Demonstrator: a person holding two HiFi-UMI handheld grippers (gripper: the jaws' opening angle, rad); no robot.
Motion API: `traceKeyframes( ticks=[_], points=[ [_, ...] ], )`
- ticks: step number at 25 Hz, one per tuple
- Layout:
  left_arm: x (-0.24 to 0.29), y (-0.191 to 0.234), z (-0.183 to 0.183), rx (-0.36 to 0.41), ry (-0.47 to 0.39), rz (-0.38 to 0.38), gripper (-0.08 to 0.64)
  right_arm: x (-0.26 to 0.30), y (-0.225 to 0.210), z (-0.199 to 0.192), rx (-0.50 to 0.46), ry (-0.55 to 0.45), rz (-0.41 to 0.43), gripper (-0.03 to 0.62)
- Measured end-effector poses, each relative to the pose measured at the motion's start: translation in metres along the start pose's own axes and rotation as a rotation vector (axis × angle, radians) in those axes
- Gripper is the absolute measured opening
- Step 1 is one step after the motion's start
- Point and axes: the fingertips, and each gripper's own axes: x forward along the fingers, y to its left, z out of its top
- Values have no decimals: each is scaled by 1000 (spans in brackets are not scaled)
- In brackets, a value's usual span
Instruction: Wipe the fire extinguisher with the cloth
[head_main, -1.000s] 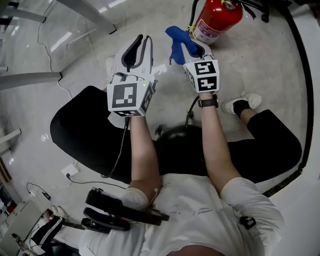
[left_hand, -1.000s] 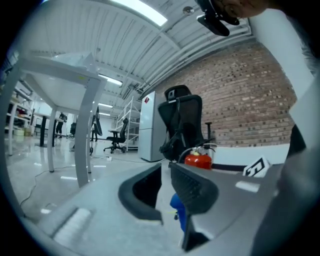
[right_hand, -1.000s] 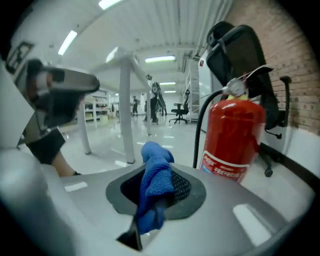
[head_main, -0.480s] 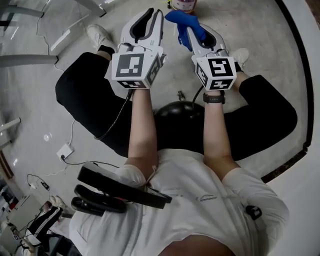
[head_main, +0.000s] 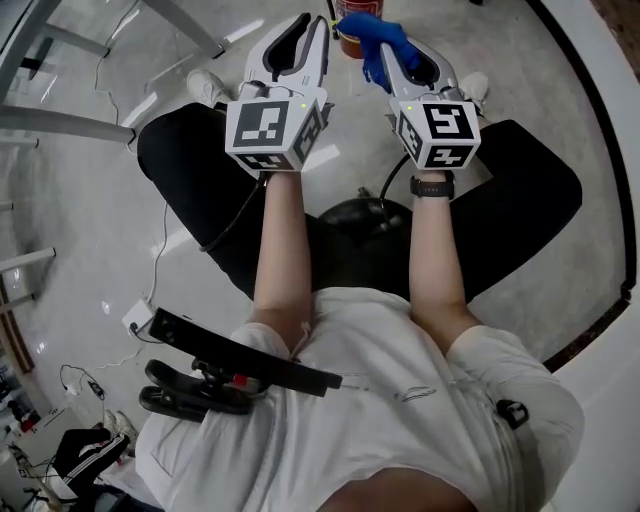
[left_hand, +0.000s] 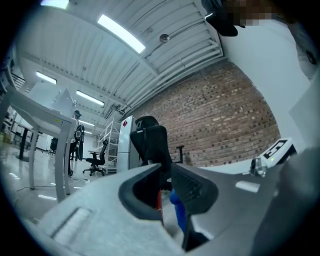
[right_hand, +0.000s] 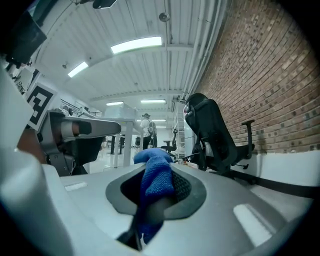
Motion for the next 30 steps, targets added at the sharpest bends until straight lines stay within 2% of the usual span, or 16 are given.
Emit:
traceKeyframes(
  ticks=[3, 7, 11, 15, 19, 23, 27, 30],
  points=[
    [-19, -36, 23, -2, -17, -14, 60, -44, 1, 20, -23, -11, -6, 67],
    [-33, -44, 28, -12, -30, -24, 60, -60, 9, 23, -35, -19, -10, 67],
    [-42, -80, 48, -32, -26, -47, 60, -91, -3, 39, -39, -31, -27, 67],
    [-57, -107, 67, -33, -41, -34, 60, -124, -12, 52, -31, -21, -27, 67],
    [-64, -83, 52, -31, -36, -22, 58, -107, -4, 21, 30, 45, -26, 67],
    [-73, -50, 21, -20, -33, -25, 58, -82, 14, -11, 55, 32, -40, 67],
    [-63, -68, 37, -18, -52, -63, 58, -94, 2, 12, 22, 14, -70, 67],
    [-67, -81, 52, -20, -39, -50, 58, -106, 5, 27, 16, 30, -46, 67]
  ],
)
